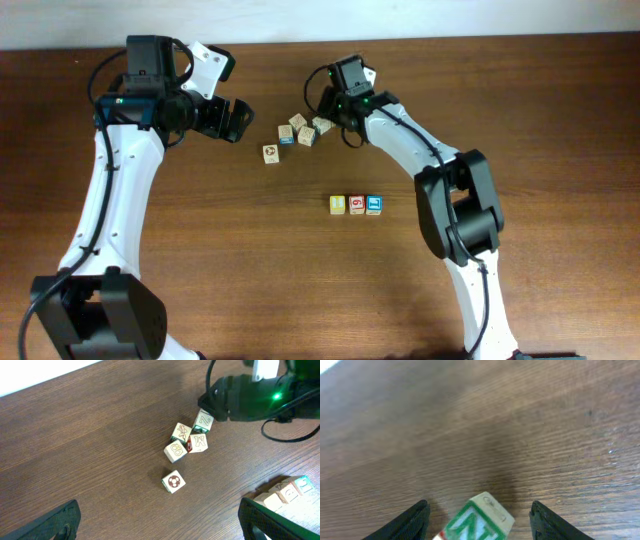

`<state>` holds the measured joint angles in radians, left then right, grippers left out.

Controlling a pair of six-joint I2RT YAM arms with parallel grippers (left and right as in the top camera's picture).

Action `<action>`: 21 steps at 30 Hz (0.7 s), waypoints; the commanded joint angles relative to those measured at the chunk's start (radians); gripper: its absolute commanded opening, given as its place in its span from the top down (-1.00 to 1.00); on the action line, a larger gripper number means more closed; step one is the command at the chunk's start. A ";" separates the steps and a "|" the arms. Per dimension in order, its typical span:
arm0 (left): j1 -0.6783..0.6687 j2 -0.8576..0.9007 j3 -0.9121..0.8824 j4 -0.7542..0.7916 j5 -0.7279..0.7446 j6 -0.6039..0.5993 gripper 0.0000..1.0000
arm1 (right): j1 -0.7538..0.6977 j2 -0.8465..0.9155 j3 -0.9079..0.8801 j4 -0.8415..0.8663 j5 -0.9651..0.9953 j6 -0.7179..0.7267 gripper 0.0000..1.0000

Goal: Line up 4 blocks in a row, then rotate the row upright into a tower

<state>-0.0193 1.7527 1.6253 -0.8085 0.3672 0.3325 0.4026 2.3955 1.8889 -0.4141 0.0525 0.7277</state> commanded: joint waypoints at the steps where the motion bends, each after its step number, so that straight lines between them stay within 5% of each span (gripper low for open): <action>1: 0.003 0.003 0.017 -0.001 0.011 -0.005 -0.98 | 0.021 0.024 0.007 -0.015 0.008 0.014 -0.25; 9: 0.003 0.003 0.017 -0.001 0.011 -0.005 -0.98 | 0.021 0.029 0.008 -0.093 0.013 -0.134 0.26; 11: 0.003 0.003 0.017 -0.001 0.011 -0.005 -0.98 | 0.021 0.029 0.008 -0.103 0.013 -0.224 0.27; 14: 0.003 0.003 0.017 -0.001 0.011 -0.005 -0.98 | 0.003 0.029 0.009 -0.081 0.014 -0.287 -0.05; 17: 0.003 0.003 0.017 -0.001 0.011 -0.005 -0.98 | -0.011 0.031 0.008 -0.023 0.013 -0.329 -0.07; 21: 0.003 0.003 0.017 -0.001 0.011 -0.005 -0.98 | -0.011 0.033 0.008 -0.013 0.013 -0.336 0.39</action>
<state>-0.0193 1.7527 1.6253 -0.8085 0.3672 0.3325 0.3912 2.4115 1.8908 -0.4297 0.0555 0.4088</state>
